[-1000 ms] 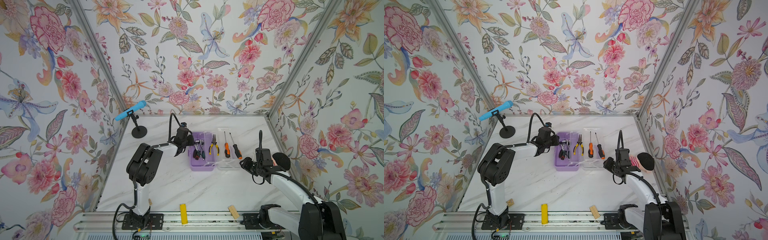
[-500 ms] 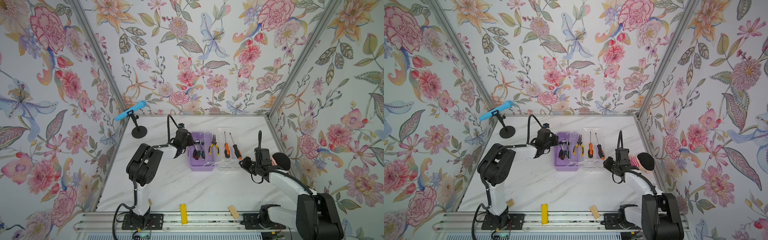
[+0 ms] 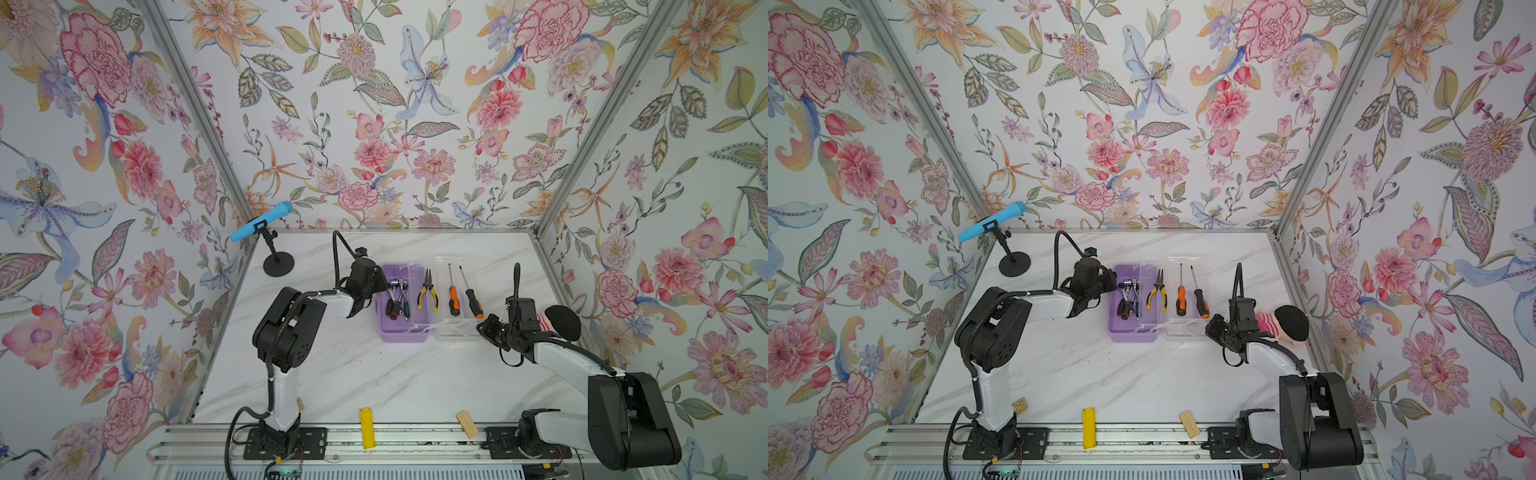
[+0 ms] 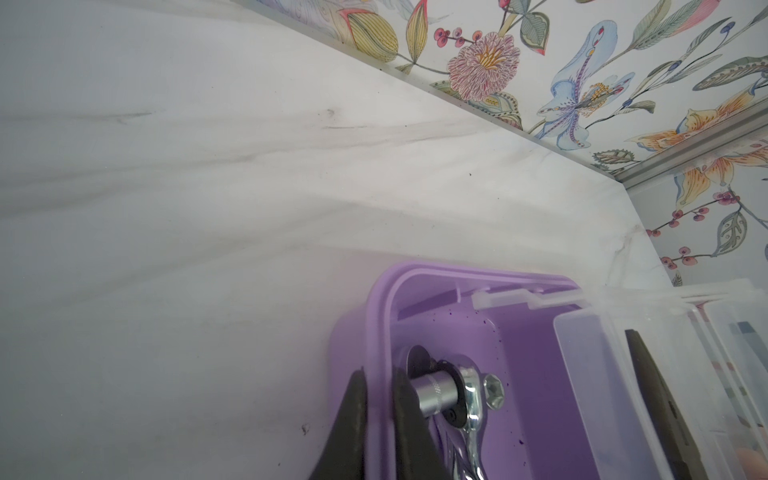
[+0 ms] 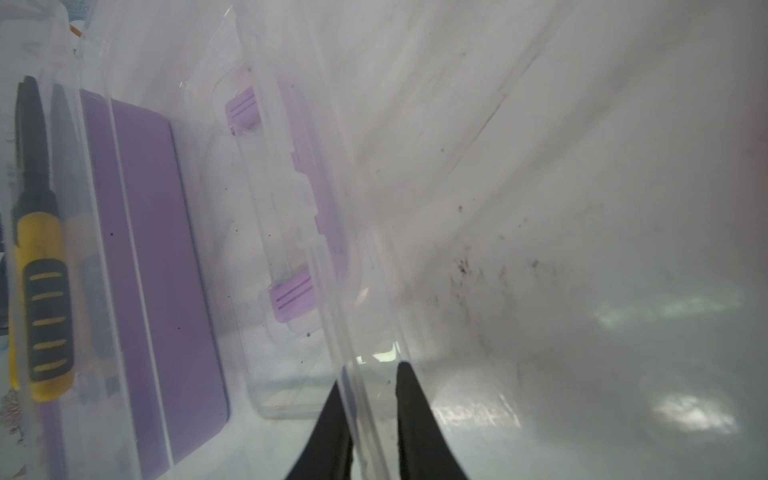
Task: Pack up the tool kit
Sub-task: 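Move the right gripper to the edge of the clear insert and close on it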
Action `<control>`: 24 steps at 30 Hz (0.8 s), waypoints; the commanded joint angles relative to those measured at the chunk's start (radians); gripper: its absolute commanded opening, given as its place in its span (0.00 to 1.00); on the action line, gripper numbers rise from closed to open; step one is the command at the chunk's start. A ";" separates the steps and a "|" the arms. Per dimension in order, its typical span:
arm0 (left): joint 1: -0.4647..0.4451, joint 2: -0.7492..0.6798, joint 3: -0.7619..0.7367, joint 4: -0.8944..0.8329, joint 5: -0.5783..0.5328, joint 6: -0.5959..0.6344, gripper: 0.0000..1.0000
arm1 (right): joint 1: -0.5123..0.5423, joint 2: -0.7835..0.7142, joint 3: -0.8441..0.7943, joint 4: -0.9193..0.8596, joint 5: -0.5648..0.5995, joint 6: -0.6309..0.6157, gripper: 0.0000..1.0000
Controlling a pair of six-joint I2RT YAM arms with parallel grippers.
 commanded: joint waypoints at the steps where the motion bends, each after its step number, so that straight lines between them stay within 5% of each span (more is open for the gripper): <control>1: 0.008 -0.005 -0.034 -0.017 0.053 0.065 0.12 | -0.007 0.030 -0.019 0.034 -0.009 0.016 0.13; 8: 0.007 -0.010 -0.039 -0.009 0.058 0.062 0.11 | -0.010 0.036 -0.019 0.047 -0.012 0.021 0.00; 24: -0.005 -0.025 -0.034 -0.008 0.070 0.059 0.09 | -0.008 -0.062 0.079 -0.024 0.023 -0.012 0.00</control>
